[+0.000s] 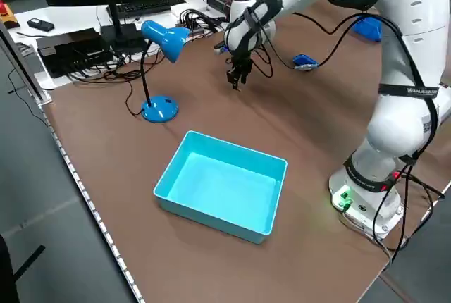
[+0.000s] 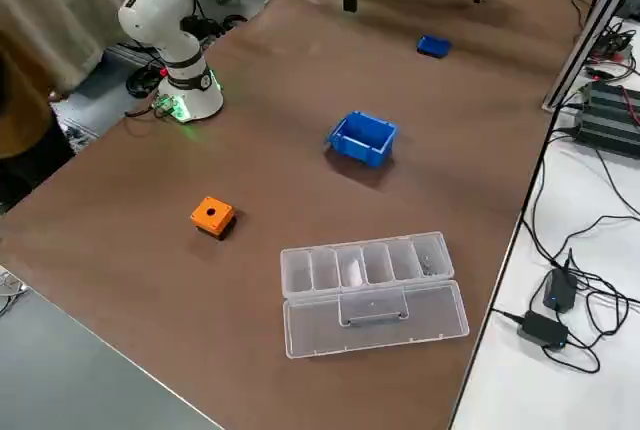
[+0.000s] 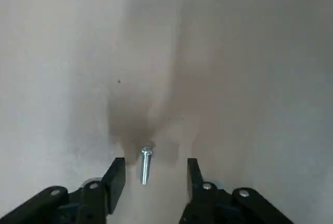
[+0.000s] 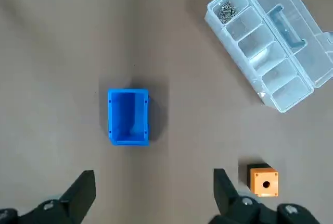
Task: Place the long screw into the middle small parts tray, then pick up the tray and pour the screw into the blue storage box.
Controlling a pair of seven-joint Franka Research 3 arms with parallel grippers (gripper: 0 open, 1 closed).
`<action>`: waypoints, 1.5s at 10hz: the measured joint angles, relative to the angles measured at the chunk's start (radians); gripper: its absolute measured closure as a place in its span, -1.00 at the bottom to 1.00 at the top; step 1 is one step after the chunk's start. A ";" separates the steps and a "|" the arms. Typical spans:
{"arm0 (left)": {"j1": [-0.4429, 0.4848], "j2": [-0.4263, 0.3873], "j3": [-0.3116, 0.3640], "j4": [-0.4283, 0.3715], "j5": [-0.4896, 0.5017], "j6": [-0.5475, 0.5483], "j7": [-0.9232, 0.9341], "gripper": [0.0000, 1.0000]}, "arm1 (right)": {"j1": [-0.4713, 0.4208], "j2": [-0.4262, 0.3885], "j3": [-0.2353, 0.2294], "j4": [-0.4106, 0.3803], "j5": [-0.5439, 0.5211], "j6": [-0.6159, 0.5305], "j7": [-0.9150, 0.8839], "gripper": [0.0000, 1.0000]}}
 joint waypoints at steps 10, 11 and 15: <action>0.003 0.013 0.002 0.006 0.000 0.000 0.000 0.78 | -0.008 0.002 0.003 -0.002 0.000 -0.022 -0.001 -1.00; 0.003 0.013 0.002 0.007 0.000 0.000 0.000 0.81 | -0.007 0.002 0.005 -0.002 0.000 -0.022 -0.001 -1.00; 0.002 -0.031 -0.001 0.035 0.000 -0.027 0.000 0.85 | -0.008 0.002 0.005 -0.003 0.000 -0.023 -0.001 -1.00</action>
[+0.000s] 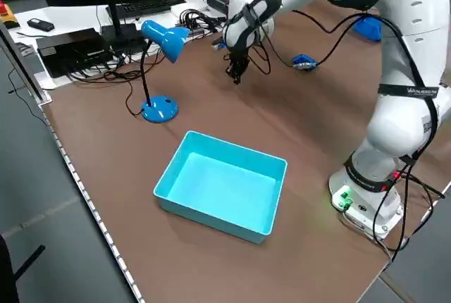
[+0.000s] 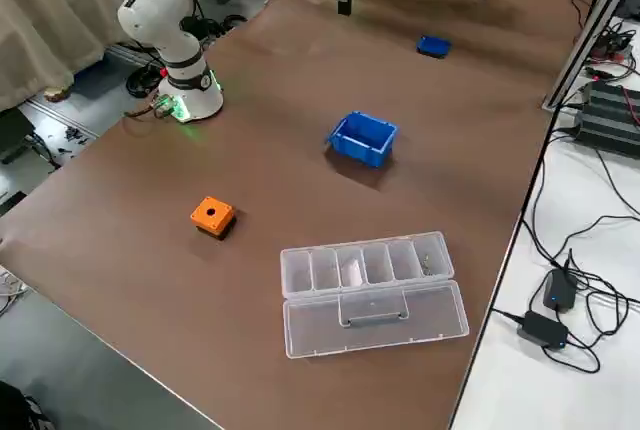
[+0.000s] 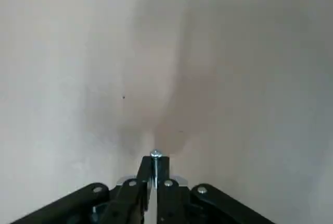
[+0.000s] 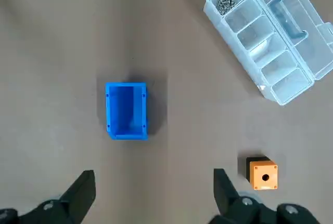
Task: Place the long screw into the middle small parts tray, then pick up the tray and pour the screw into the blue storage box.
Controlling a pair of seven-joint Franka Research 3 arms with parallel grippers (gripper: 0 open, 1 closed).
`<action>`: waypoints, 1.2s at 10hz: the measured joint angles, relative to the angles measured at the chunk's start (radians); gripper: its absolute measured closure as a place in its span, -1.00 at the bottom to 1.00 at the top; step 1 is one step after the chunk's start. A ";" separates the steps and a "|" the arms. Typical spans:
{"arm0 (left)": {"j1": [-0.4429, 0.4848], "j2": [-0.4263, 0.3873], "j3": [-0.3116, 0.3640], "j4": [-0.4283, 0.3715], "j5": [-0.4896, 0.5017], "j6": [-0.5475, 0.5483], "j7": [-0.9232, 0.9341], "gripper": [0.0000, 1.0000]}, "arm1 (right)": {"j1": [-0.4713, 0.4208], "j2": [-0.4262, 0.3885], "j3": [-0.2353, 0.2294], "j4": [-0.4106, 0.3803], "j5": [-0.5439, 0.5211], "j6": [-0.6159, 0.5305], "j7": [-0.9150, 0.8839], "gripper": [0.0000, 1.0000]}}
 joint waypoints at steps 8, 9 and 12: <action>-0.036 -0.139 -0.284 0.056 0.000 -0.130 -0.247 0.86 | 0.003 0.002 0.003 -0.004 0.000 0.000 0.000 -1.00; -0.050 -0.141 -0.326 0.061 0.001 -0.134 -0.308 0.86 | 0.003 0.002 0.005 -0.003 0.000 0.000 0.000 -1.00; -0.097 -0.127 -0.419 0.066 0.001 -0.138 -0.415 0.86 | 0.001 0.002 0.004 -0.003 0.000 0.000 0.000 -1.00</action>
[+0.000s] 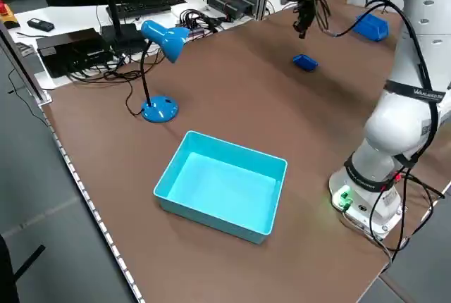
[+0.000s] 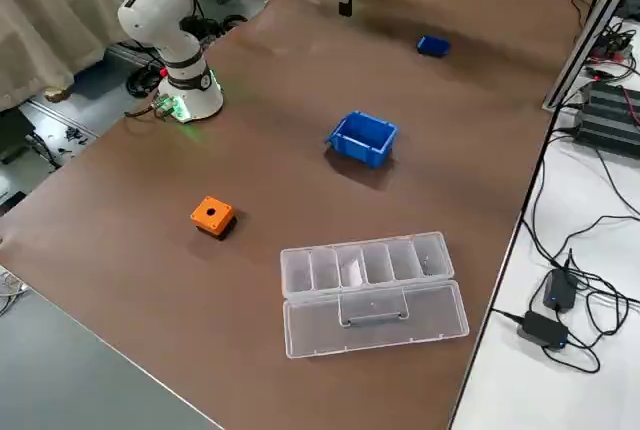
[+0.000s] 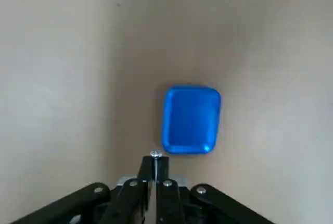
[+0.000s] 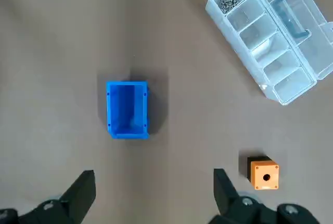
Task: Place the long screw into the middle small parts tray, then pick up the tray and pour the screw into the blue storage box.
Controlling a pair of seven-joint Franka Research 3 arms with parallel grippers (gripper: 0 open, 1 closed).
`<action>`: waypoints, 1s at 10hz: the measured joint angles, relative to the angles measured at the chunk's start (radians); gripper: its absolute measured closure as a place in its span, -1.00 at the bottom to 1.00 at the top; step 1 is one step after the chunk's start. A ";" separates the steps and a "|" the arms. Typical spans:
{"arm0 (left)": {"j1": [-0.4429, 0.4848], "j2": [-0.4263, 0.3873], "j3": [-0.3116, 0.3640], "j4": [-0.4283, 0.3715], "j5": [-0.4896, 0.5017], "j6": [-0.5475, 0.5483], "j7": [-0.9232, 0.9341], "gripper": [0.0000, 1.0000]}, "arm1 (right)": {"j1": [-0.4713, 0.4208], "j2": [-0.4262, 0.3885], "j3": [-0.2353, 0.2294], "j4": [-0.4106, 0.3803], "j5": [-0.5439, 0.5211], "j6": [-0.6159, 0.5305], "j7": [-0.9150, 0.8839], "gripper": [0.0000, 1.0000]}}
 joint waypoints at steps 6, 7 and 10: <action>-0.060 0.123 0.000 0.070 0.035 0.002 -0.004 0.86 | -0.001 0.000 0.000 0.000 0.000 0.000 0.000 -1.00; -0.064 0.152 0.000 0.082 0.035 0.004 -0.003 0.86 | 0.000 0.000 0.000 0.000 0.000 0.000 0.000 -1.00; -0.118 0.313 0.040 0.206 0.069 0.024 -0.006 0.86 | 0.001 0.000 0.000 0.000 0.000 -0.025 0.000 -1.00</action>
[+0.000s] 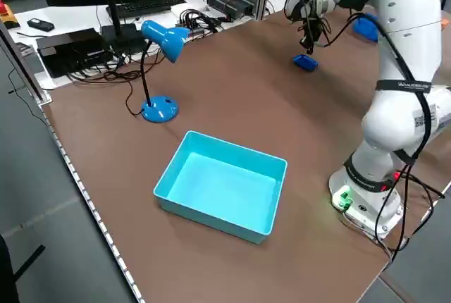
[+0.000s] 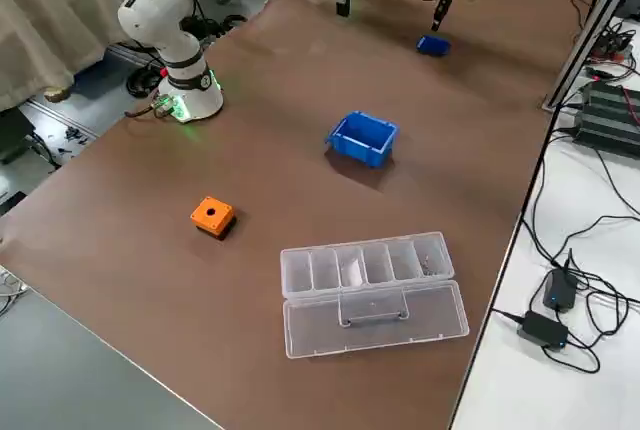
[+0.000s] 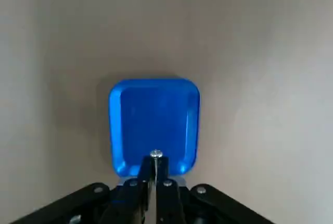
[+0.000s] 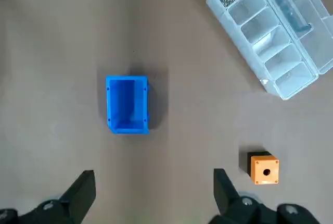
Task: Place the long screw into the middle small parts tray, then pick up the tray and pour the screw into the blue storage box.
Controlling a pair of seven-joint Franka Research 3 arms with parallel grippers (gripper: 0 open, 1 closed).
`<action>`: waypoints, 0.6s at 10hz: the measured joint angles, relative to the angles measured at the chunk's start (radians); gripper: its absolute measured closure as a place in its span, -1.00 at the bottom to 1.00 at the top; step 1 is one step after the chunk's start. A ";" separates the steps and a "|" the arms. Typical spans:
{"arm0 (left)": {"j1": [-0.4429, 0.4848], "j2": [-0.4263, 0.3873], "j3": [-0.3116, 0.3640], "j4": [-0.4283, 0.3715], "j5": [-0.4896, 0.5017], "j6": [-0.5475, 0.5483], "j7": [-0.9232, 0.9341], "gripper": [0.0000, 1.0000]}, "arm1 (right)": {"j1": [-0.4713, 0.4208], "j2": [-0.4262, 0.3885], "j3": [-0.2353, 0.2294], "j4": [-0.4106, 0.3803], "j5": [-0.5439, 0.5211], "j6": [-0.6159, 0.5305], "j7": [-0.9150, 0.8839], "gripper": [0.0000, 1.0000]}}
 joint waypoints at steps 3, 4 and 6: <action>-0.030 0.055 0.039 0.064 0.006 0.001 0.000 0.81 | 0.003 0.000 0.005 -0.005 0.000 -0.020 0.000 -1.00; -0.030 0.060 0.039 0.067 0.006 0.002 0.000 0.74 | 0.007 0.002 0.007 -0.013 0.001 -0.022 0.000 -1.00; -0.031 0.065 0.040 0.070 0.006 0.007 0.000 0.35 | 0.020 0.011 0.009 -0.039 0.003 -0.015 0.000 -1.00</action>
